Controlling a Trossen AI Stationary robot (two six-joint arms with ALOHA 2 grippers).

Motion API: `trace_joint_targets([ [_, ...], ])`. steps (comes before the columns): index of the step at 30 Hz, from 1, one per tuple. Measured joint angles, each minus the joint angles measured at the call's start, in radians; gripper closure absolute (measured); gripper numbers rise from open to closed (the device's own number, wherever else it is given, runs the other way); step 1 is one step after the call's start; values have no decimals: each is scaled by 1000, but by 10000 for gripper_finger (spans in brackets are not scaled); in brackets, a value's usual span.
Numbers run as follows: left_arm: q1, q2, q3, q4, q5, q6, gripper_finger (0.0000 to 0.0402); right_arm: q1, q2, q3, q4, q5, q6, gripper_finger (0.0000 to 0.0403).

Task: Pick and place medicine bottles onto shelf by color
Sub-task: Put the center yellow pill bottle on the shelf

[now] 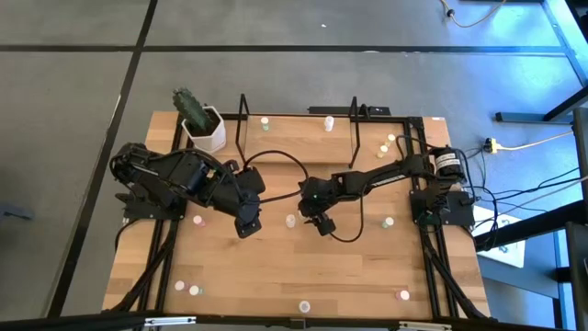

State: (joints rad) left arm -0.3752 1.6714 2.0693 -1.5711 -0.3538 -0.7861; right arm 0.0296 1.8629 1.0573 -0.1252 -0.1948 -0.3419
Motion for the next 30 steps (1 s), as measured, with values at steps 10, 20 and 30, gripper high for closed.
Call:
trace_joint_targets([
  [10,0,0,0,0,0,-7,153,0,0,0,15,0,24,174],
  [20,0,0,0,0,0,-20,153,0,0,0,17,0,23,252],
  [30,0,0,0,0,0,-20,153,0,-7,0,18,0,25,284],
])
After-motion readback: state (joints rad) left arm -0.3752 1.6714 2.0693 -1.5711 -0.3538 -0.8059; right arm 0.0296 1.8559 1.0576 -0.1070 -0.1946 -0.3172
